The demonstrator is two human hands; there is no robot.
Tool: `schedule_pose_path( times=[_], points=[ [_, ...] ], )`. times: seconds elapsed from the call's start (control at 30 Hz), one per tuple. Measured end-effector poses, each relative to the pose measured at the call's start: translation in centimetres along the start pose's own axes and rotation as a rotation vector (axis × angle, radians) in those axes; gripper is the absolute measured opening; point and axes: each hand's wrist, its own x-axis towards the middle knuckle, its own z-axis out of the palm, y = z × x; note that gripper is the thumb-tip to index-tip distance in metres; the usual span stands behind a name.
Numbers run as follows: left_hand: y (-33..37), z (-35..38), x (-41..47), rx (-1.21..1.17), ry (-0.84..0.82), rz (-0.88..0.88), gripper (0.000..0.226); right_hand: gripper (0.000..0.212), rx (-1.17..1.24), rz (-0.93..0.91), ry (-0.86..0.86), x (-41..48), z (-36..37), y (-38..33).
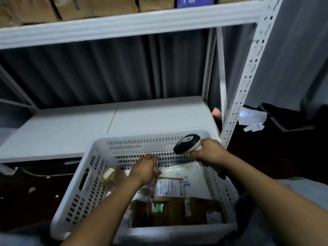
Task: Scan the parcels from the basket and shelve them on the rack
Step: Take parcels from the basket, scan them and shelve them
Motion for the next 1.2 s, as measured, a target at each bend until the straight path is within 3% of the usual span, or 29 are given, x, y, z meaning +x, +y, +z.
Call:
schedule_pose_path(
  times=[0.13,0.27,0.53,0.7,0.93,1.07,1.2],
  points=[
    [-1.0,6.0,1.7,-0.018,-0.140,-0.037,0.065,0.014,-0.102,0.015,-0.115,2.1,1.5,1.2],
    [-2.2,10.0,3.1,-0.077,-0.210,-0.046,0.075,0.020,-0.114,0.055,-0.121,3.2,2.5,1.8],
    [-4.4,14.7,4.4,-0.002,-0.275,0.005,0.123,0.031,-0.140,0.103,-0.135,4.0,3.8,2.2],
    [-4.3,15.7,3.6,-0.019,-0.221,0.004,0.121,0.026,-0.107,0.141,-0.139,3.8,3.9,2.2],
    [-4.1,11.1,0.8,-0.328,-0.039,-0.080,0.125,0.020,-0.006,0.134,-0.059,4.3,3.4,1.1],
    [-3.1,6.8,-1.6,-0.514,0.136,-0.110,0.122,0.015,0.172,0.102,-0.001,3.9,3.3,0.2],
    [-1.5,2.7,-4.5,-0.589,0.179,-0.042,0.121,0.012,0.361,0.017,0.044,3.3,3.3,-0.3]
  ],
)
